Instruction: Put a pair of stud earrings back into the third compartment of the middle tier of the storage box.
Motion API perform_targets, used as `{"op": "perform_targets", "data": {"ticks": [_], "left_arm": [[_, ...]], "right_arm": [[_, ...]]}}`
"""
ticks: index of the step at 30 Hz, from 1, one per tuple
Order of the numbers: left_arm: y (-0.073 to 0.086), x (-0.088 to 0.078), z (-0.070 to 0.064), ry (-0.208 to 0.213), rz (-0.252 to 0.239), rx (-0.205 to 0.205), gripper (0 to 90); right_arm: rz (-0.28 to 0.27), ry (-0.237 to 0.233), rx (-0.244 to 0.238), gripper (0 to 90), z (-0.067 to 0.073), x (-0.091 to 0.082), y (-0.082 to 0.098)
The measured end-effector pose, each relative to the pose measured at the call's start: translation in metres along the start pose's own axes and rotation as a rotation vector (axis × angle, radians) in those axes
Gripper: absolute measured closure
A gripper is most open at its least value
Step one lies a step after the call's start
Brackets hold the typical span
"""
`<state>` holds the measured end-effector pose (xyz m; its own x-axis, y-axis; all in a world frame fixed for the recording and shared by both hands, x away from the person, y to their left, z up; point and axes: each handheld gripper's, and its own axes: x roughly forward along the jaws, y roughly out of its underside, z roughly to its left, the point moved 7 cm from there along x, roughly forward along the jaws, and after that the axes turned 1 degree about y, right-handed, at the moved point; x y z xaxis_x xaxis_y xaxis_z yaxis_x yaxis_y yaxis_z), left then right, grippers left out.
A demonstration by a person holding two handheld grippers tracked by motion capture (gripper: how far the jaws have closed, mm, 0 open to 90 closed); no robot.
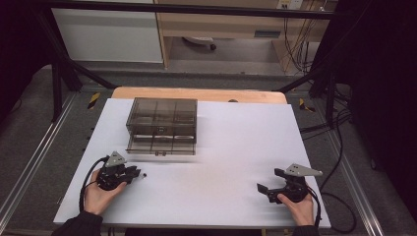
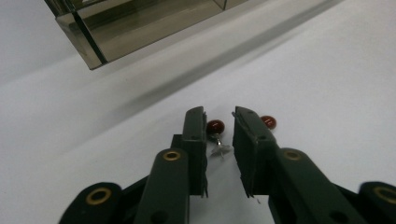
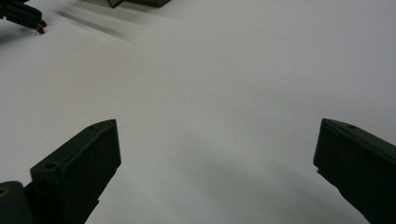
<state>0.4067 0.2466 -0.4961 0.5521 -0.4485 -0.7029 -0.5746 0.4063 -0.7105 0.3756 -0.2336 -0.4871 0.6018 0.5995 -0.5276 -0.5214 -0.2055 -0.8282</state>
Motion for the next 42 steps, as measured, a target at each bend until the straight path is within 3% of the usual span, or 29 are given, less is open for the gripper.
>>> {"op": "perform_targets", "data": {"ticks": [6,20,42], "left_arm": [[0.001,0.002,0.0,0.005,0.005,-0.005,79.9],[0.0,-0.002,0.001,0.021,-0.005,-0.021,82.1],[-0.018,-0.018,-0.01,0.048,-0.048,-0.02,82.3]], "right_arm": [[0.004,0.0,0.002,1.3,0.0,0.001,0.0],[0.004,0.0,0.001,1.3,0.0,0.0,0.0],[0.009,0.001,0.0,1.3,0.0,0.001,0.001]]}}
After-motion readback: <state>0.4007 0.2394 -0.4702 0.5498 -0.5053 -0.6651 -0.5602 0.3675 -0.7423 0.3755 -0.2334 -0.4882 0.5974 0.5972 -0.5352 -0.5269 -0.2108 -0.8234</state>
